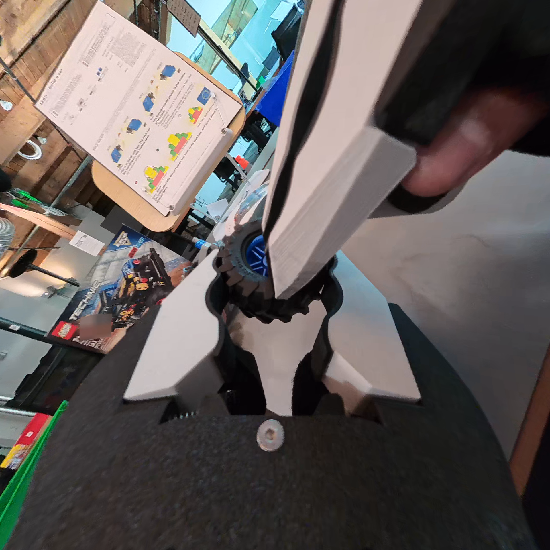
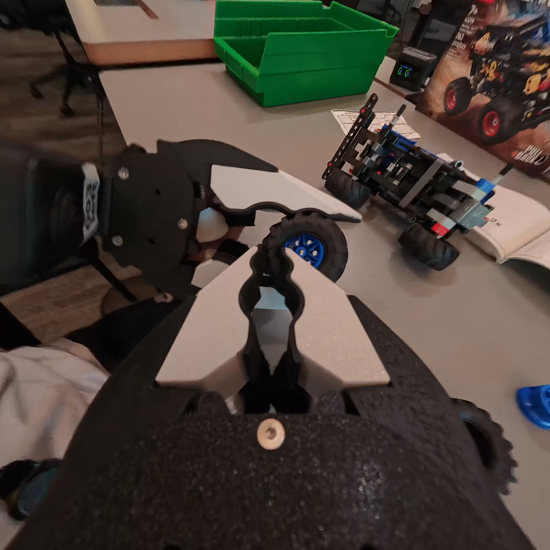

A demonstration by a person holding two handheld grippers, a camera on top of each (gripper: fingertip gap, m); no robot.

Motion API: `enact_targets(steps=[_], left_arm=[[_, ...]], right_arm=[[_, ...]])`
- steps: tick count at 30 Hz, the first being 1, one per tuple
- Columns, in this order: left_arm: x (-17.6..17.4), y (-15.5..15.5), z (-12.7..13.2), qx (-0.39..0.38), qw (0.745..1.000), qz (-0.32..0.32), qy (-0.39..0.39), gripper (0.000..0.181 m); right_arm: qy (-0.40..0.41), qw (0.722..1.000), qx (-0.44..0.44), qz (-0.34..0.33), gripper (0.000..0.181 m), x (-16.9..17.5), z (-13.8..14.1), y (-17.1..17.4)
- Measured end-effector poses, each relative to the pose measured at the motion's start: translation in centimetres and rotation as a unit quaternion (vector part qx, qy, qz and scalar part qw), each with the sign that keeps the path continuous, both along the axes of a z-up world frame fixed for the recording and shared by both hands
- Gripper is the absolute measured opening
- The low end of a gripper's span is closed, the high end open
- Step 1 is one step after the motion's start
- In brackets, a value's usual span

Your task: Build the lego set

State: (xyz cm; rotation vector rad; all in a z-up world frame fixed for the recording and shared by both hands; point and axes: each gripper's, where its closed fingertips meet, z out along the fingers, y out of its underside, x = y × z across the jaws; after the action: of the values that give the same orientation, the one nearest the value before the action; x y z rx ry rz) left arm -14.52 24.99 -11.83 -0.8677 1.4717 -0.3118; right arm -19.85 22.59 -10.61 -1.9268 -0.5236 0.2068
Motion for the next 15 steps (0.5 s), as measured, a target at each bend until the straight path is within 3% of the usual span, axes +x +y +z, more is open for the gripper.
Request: enact_targets(steps=[2, 6, 10, 13, 15], left_arm=[[0.0, -0.1, -0.2, 0.004, 1.0, -0.002, 0.005, 0.061], [-0.3, -0.5, 1.0, -0.014, 0.999, -0.025, -0.026, 0.062], [-0.6, -1.7, 2.3, -0.017, 0.996, -0.055, -0.061, 0.062], [-0.8, -1.5, 2.7, -0.001, 0.996, -0.045, -0.073, 0.062], [-0.7, -1.3, 2.3, -0.029, 0.996, -0.048, -0.067, 0.062]], right_arm=[[-0.024, 1.0, 0.003, 0.007, 0.011, 0.1, 0.3, -0.4], [0.06, 0.997, 0.038, -0.015, 0.028, 3.4, 3.9, -0.8], [0.161, 0.984, -0.056, 0.056, 0.043, 2.4, 2.1, -0.5], [0.198, 0.974, -0.078, 0.072, 0.033, 1.3, 1.4, 0.1], [0.207, 0.971, -0.092, 0.073, 0.032, 1.4, 1.1, 0.4]])
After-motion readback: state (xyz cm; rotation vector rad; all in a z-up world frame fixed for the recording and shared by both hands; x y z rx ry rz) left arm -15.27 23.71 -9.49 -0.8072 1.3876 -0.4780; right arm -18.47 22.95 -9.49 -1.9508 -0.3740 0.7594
